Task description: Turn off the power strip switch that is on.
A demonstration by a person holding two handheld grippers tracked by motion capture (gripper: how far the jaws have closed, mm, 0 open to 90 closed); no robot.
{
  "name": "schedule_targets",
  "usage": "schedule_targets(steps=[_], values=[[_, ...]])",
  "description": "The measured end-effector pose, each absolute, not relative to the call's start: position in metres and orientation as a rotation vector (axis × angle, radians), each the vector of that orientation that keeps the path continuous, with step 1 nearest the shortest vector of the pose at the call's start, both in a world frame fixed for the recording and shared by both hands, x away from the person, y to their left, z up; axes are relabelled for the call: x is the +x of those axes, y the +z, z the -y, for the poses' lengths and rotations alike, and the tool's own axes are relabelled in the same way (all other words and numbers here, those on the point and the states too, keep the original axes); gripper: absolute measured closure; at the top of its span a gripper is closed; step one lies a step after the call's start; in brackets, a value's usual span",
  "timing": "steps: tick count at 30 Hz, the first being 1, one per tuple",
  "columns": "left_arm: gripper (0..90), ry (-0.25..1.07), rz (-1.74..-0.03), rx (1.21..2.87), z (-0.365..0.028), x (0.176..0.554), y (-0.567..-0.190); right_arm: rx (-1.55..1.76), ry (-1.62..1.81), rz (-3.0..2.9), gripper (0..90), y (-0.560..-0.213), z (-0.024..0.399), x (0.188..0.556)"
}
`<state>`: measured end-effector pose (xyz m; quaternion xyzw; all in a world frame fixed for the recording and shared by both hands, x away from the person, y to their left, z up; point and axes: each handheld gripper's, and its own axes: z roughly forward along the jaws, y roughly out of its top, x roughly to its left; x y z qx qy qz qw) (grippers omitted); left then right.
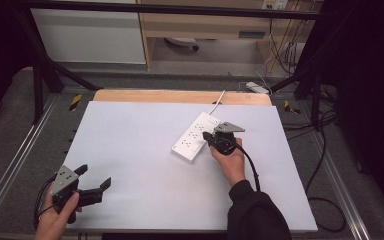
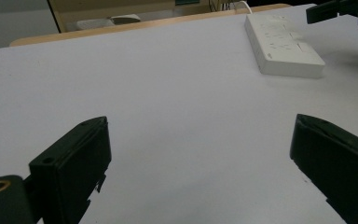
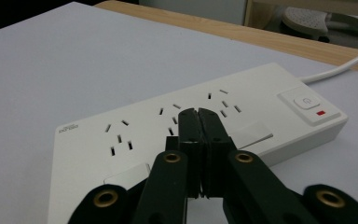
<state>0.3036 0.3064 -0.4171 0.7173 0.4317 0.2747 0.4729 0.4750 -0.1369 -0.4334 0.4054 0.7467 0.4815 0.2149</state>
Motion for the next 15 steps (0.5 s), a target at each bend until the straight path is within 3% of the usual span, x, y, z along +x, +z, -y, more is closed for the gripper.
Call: schedule_targets(steps=[5, 10, 15], values=[[5.1, 0.672, -1.056, 1.757, -0.306, 0.304, -0.417, 1.140, 1.365, -2.049, 72.9, -0.426, 0.144, 0.472], [5.1, 0.677, -1.054, 1.761, -0.307, 0.304, -0.417, 1.189, 1.380, -2.028, 45.2, -0.418, 0.151, 0.470], [5.1, 0.676, -1.053, 1.763, -0.307, 0.304, -0.417, 1.220, 1.377, -2.008, 28.4, -0.412, 0.159, 0.466]])
